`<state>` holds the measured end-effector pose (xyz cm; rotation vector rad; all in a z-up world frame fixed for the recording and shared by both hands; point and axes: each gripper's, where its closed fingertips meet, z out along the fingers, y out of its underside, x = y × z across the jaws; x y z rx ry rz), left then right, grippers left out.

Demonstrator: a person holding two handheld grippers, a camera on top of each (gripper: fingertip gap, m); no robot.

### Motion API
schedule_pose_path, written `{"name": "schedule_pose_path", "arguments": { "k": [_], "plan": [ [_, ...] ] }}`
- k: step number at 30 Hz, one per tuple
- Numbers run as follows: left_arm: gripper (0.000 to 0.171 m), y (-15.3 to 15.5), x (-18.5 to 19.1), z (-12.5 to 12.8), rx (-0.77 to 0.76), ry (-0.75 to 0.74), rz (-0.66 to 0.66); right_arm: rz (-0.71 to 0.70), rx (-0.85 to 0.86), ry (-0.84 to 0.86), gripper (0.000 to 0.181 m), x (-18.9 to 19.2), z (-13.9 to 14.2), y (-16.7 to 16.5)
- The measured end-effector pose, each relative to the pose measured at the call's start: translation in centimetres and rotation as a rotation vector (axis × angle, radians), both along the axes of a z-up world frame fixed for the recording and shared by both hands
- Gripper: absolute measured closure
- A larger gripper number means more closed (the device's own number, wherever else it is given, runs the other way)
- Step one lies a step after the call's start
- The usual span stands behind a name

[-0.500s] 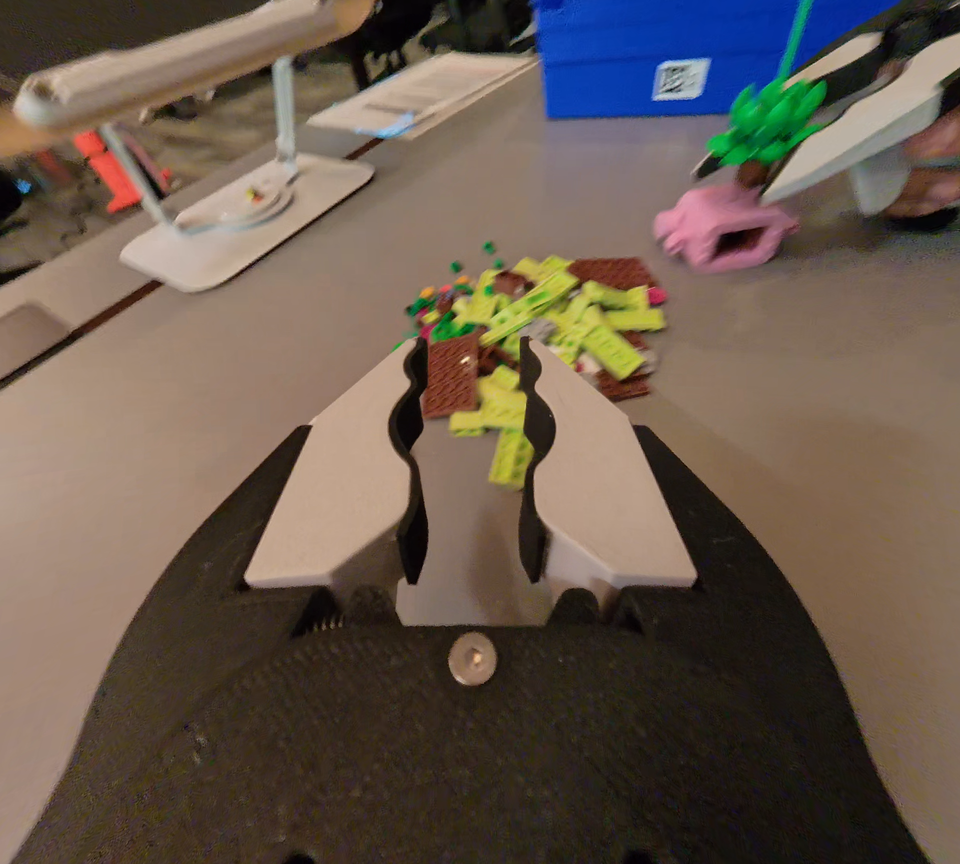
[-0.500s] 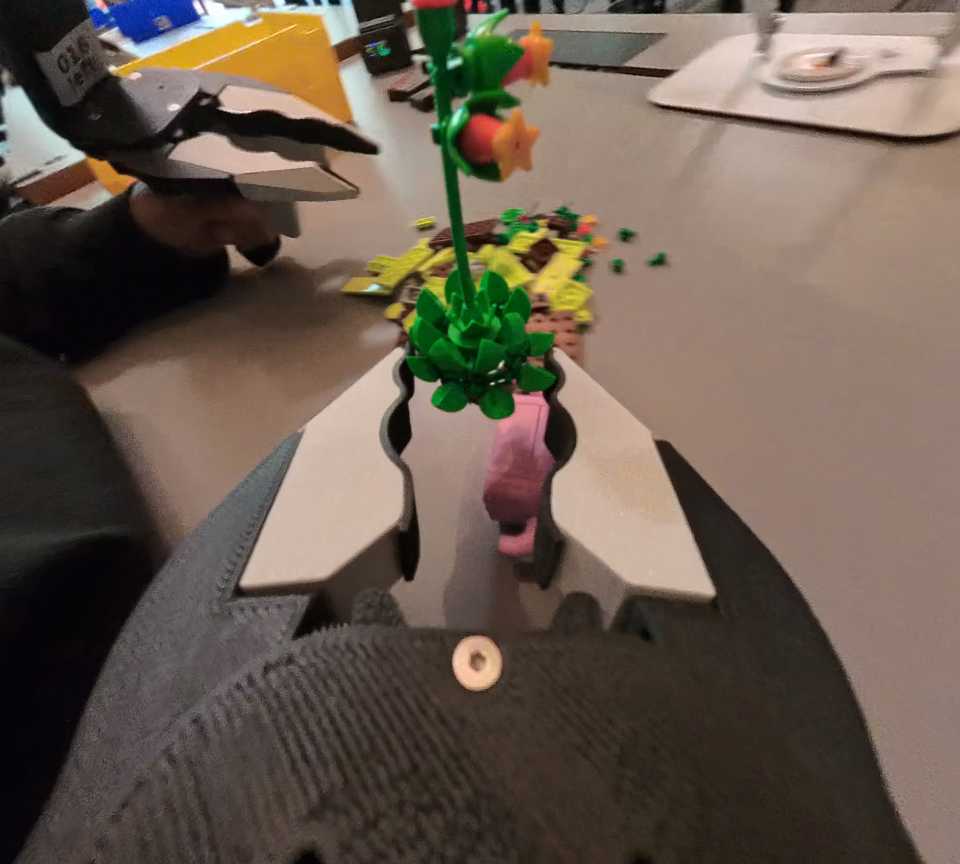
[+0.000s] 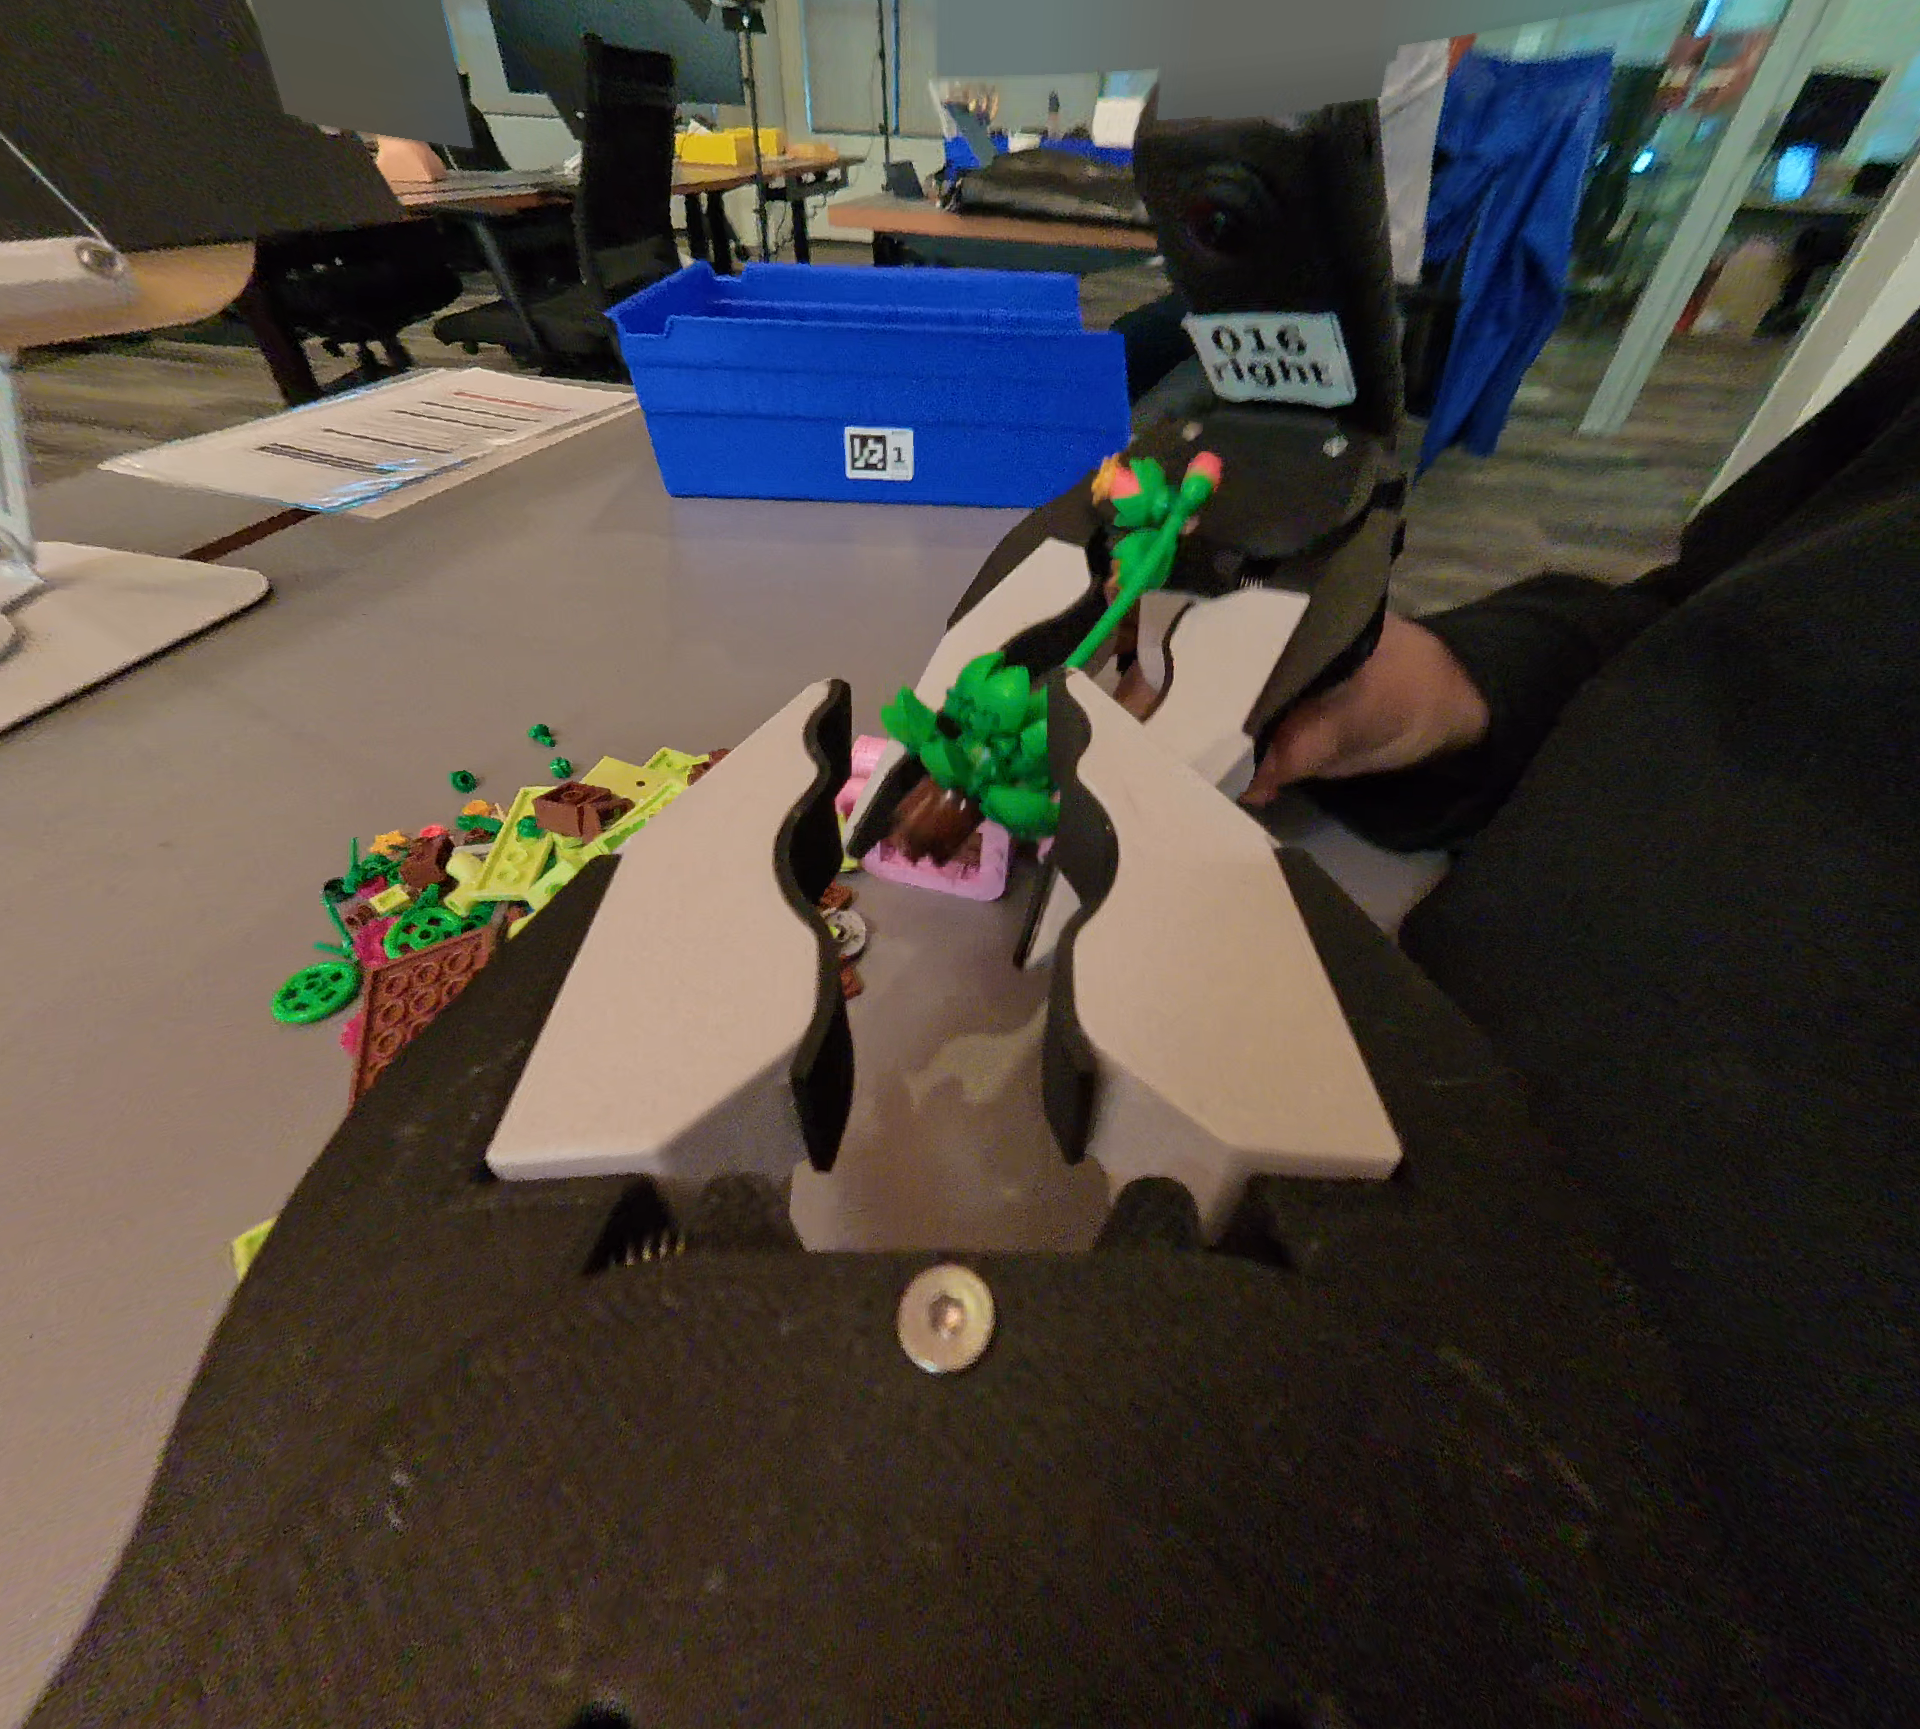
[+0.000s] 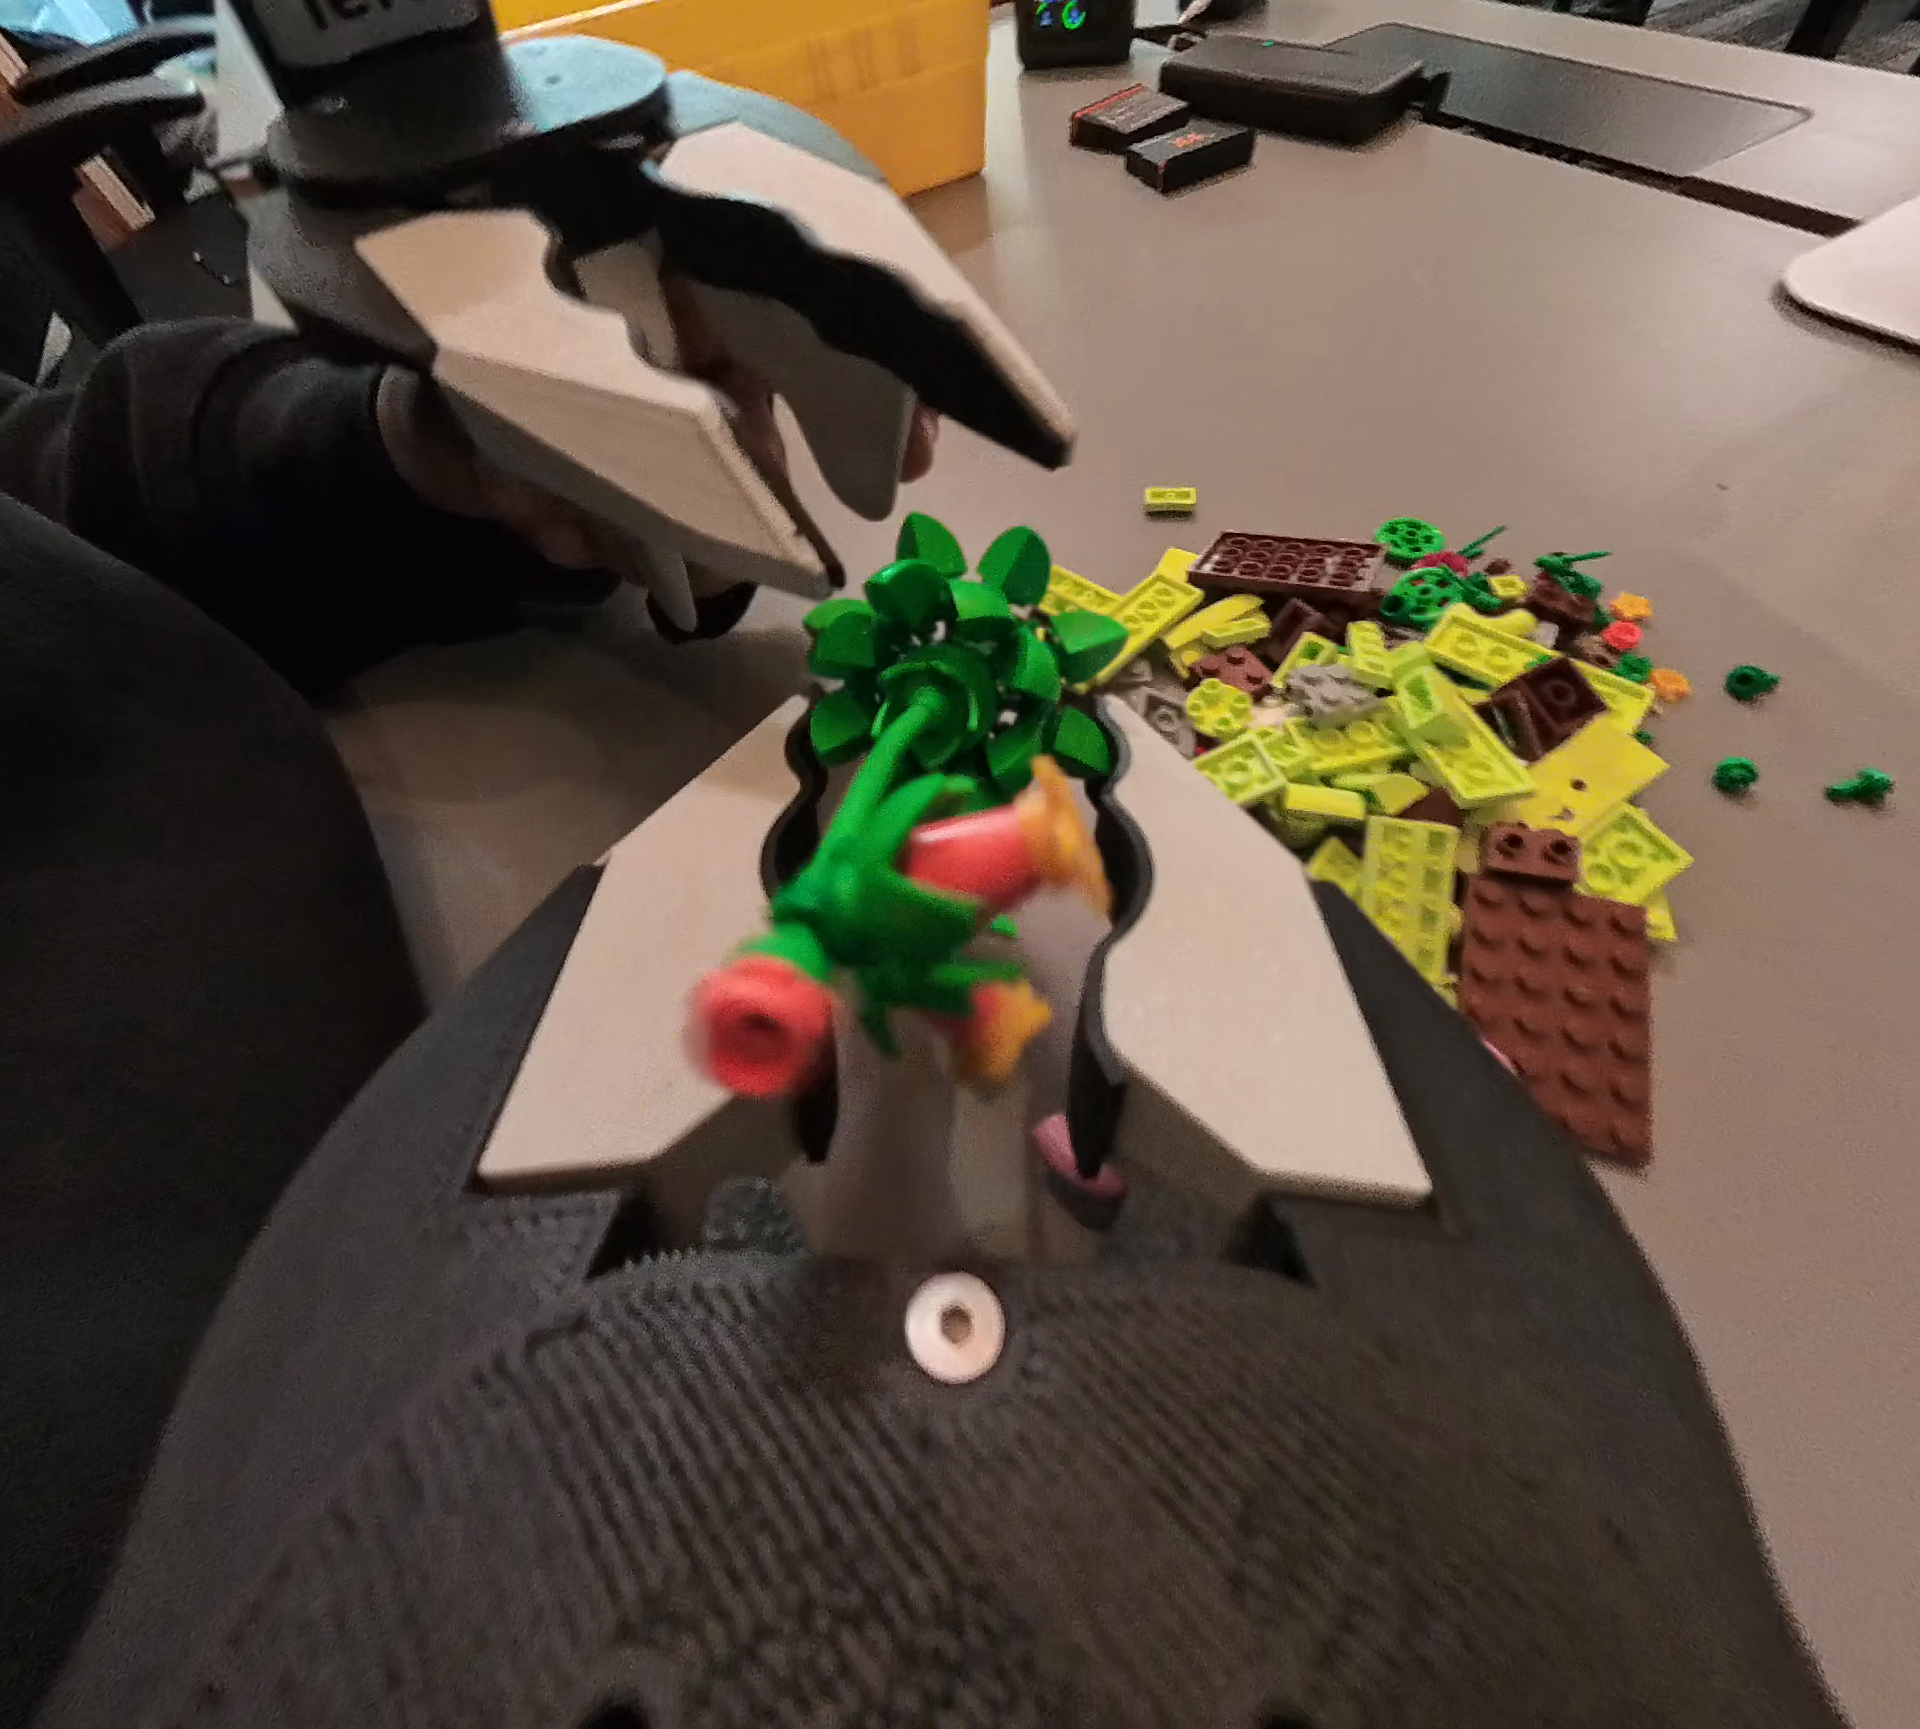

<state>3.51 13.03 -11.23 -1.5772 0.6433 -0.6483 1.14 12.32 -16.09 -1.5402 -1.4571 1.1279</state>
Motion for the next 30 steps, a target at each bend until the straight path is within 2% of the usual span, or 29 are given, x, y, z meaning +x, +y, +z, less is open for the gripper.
{"name": "schedule_pose_path", "arguments": {
  "k": [3,5,11,14,18,21,23,26,30],
  "plan": [
    [0.132,-0.8,0.1,0.6,-0.032,-0.079,-0.085,0.021,0.052,-0.04,0.132,-0.7,-0.7,-0.8],
    [0.13,-1.4,0.4,0.2,-0.062,-0.077,-0.134,0.027,0.09,-0.067,0.132,-0.8,-1.0,-0.9],
    [0.129,-2.0,0.3,-2.0,-0.055,0.103,-0.148,0.08,0.094,-0.181,0.132,-0.7,-1.8,-1.7],
    [0.131,-2.3,0.5,-3.4,-0.079,0.186,-0.16,0.097,0.16,-0.295,0.132,-0.5,-3.0,-2.0],
    [0.136,-2.1,-0.1,-4.4,-0.082,0.264,-0.114,0.116,0.258,-0.414,0.132,-0.5,-4.5,-2.3],
    [0.145,-2.5,-0.4,-4.3,-0.089,0.248,-0.11,0.12,0.279,-0.421,0.132,-0.8,-4.5,-2.2],
    [0.149,-2.6,-1.0,-4.1,-0.096,0.232,-0.086,0.124,0.287,-0.406,0.122,-0.8,-4.2,-2.2],
    [0.151,-2.3,-2.2,-4.3,-0.129,0.219,-0.038,0.11,0.328,-0.398,0.12,-0.1,-3.8,-1.7],
    [0.151,-2.1,-3.0,-4.5,-0.164,0.203,-0.017,0.02,0.418,-0.351,0.118,2.2,-1.9,0.8]
  ]
}}
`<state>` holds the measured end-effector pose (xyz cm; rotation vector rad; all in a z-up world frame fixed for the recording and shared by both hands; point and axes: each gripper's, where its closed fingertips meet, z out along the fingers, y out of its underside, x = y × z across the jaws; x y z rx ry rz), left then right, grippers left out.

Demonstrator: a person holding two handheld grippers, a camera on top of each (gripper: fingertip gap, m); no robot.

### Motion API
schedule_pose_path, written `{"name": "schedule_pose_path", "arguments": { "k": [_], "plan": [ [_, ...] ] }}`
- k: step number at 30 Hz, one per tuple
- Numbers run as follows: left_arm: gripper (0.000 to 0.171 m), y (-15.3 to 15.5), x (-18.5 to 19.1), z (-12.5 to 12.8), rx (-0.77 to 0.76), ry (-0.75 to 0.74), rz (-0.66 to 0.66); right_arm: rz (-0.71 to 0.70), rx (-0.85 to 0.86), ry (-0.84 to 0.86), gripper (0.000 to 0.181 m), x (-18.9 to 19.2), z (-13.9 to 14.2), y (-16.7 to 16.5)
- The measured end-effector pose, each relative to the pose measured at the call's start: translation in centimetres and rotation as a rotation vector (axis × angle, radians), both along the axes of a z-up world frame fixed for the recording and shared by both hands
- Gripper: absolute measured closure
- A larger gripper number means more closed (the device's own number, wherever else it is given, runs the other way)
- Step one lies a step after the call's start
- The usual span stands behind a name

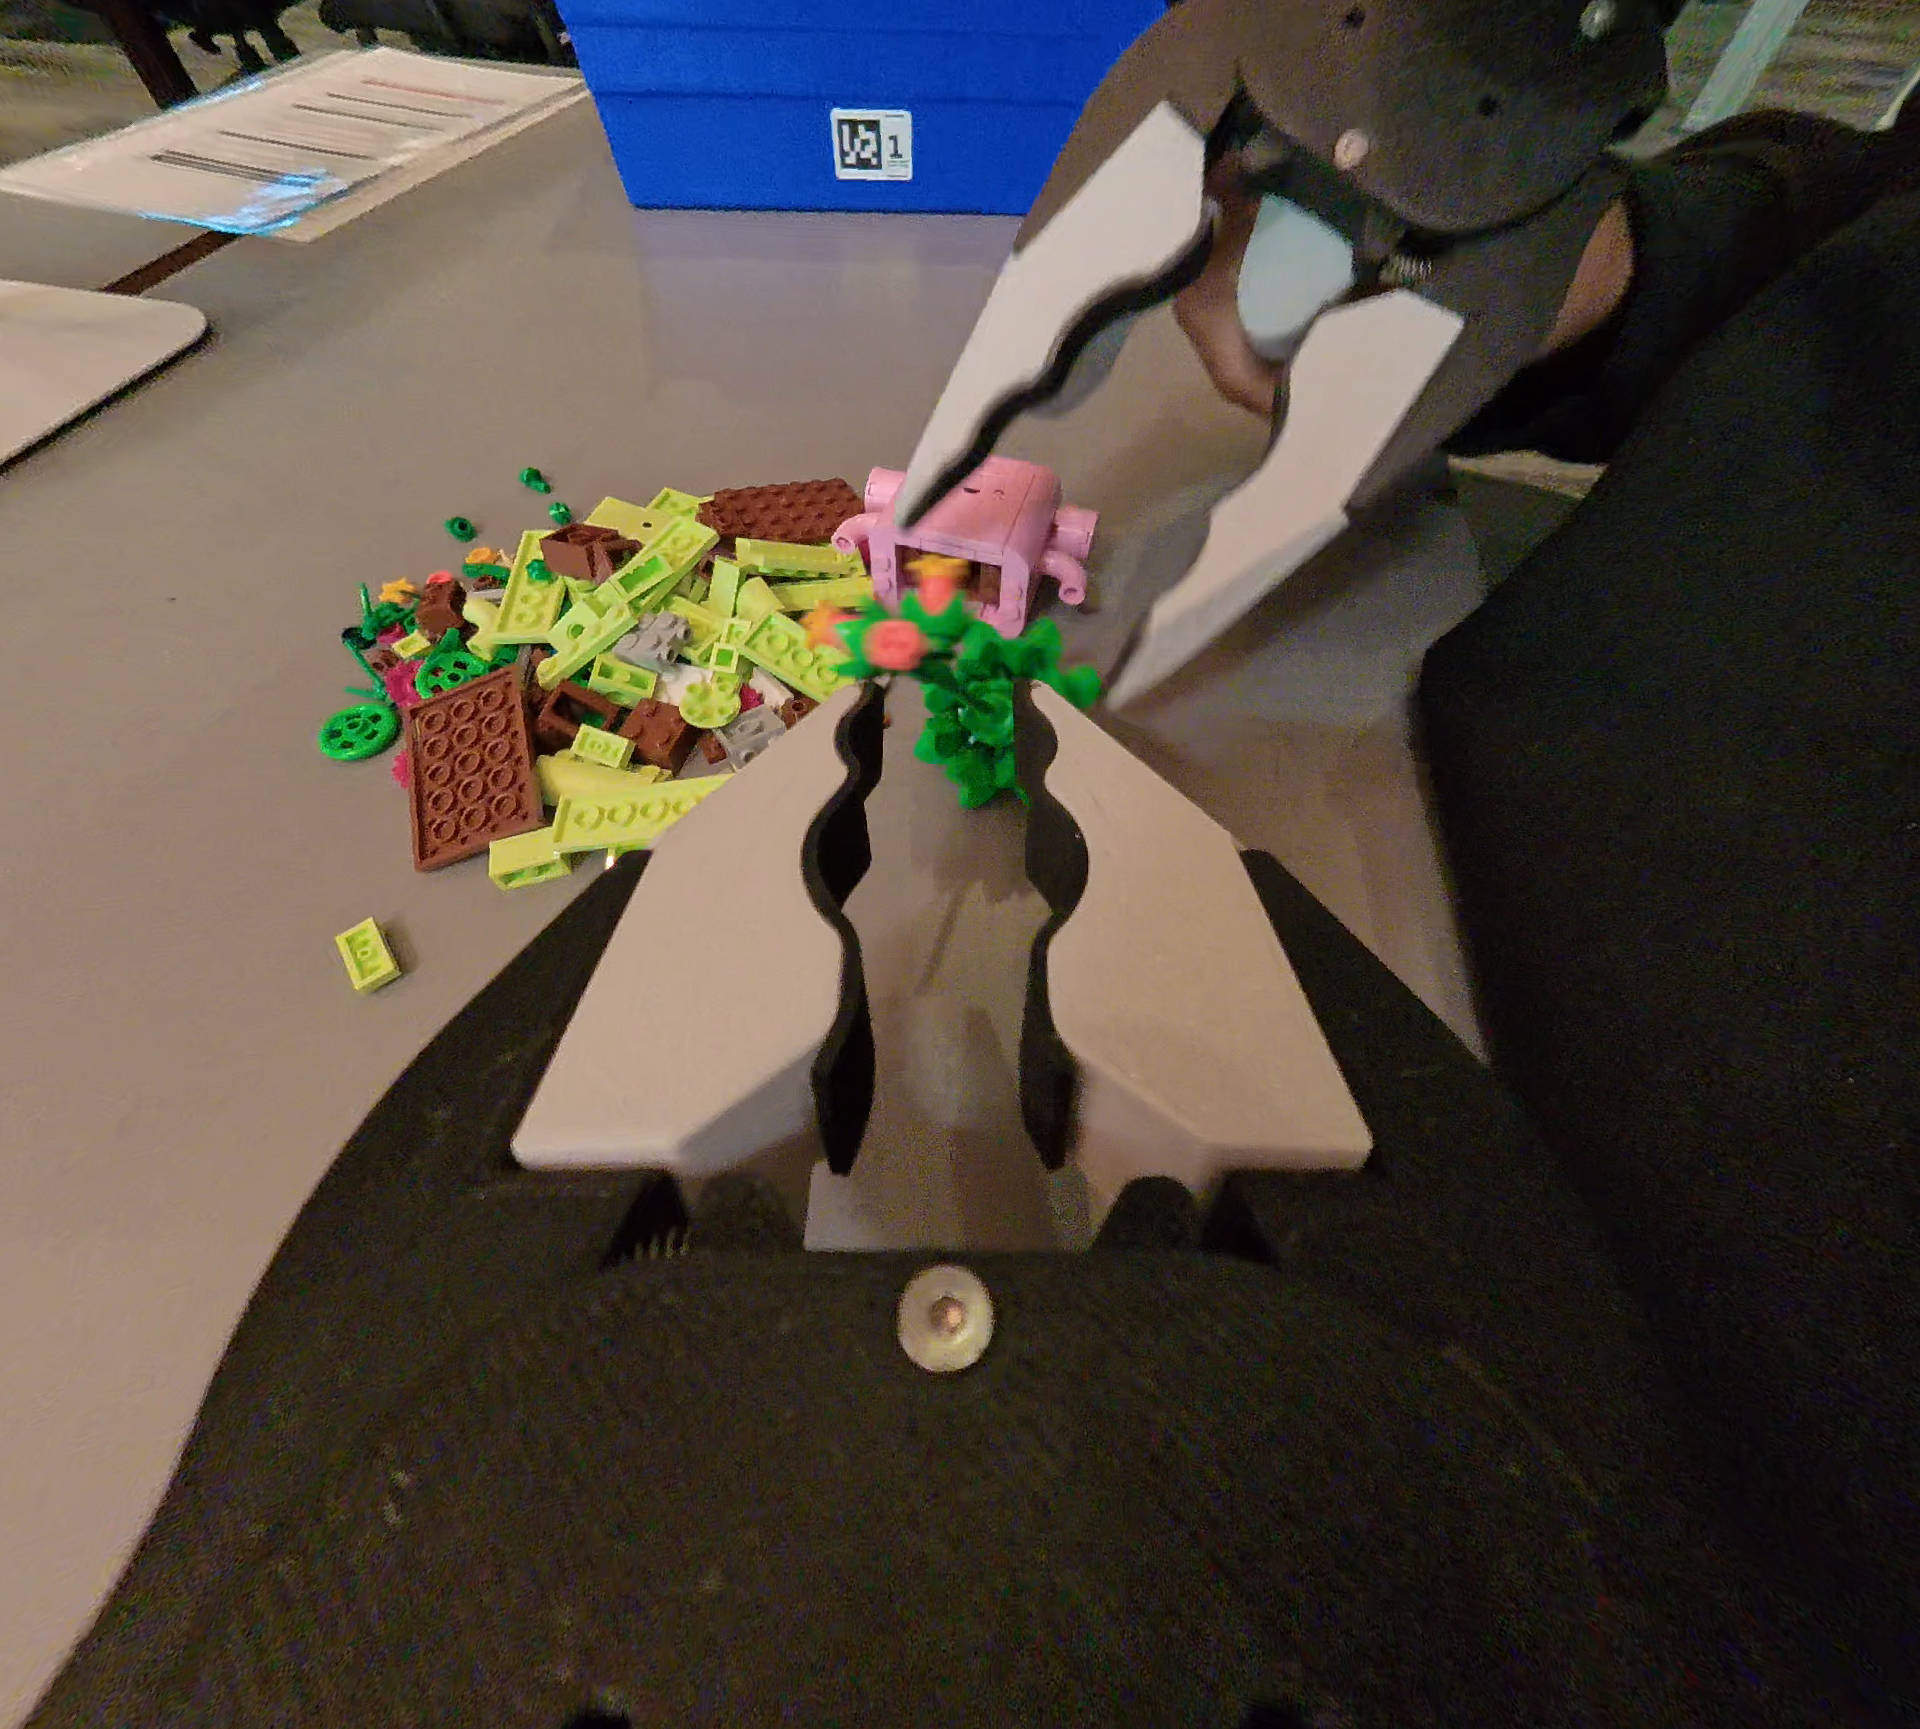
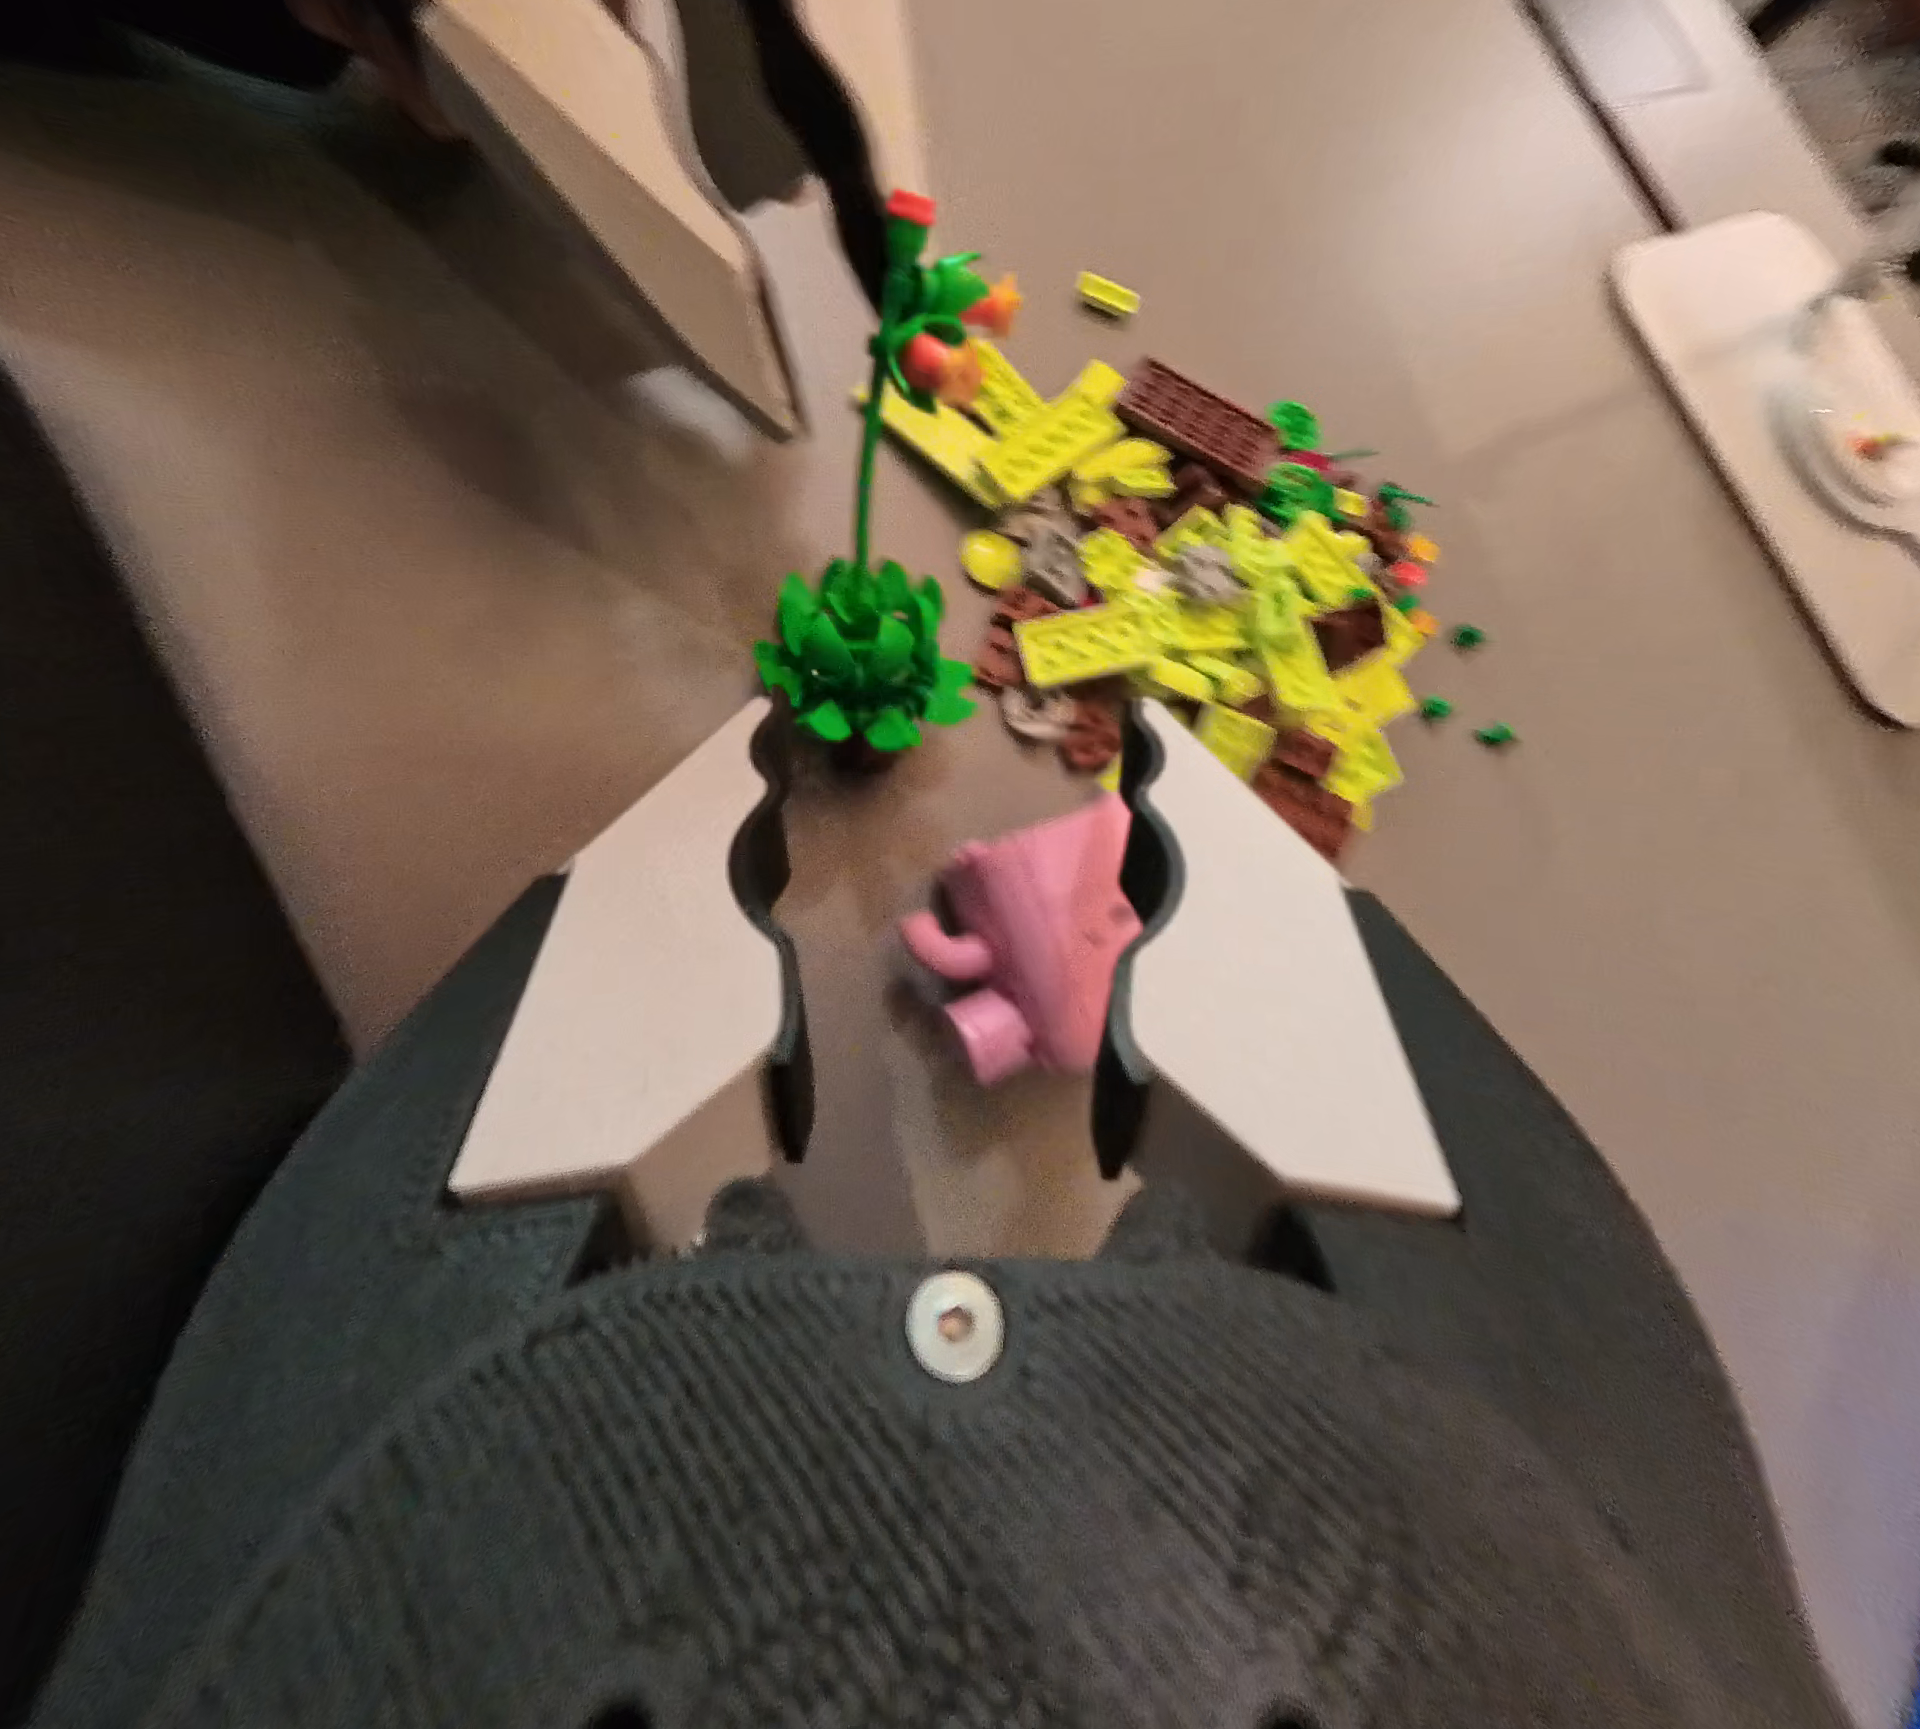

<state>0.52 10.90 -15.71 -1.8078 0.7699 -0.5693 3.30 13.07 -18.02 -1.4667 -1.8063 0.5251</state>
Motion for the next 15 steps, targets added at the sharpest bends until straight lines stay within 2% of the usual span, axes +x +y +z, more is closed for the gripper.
{"name": "schedule_pose_path", "arguments": {
  "k": [3,6,10,14,15],
  "plan": [
    [0.149,0.0,0.2,-0.3,-0.006,0.027,-0.002,-0.094,0.032,0.034,0.109,2.3,0.7,2.7],
    [0.148,0.0,0.5,-0.9,-0.02,0.064,-0.011,-0.168,-0.014,0.032,0.103,3.8,0.2,4.2],
    [0.146,0.2,0.5,-1.4,-0.043,0.087,-0.003,-0.17,-0.095,0.044,0.098,3.5,-0.7,3.8],
    [0.147,0.4,0.5,-1.4,-0.051,0.084,0.004,-0.213,-0.076,-0.041,0.091,3.5,-2.4,4.6],
    [0.147,0.4,0.5,-1.5,-0.055,0.084,0.005,-0.219,-0.093,-0.054,0.095,3.5,-2.8,4.6]
  ]
}}
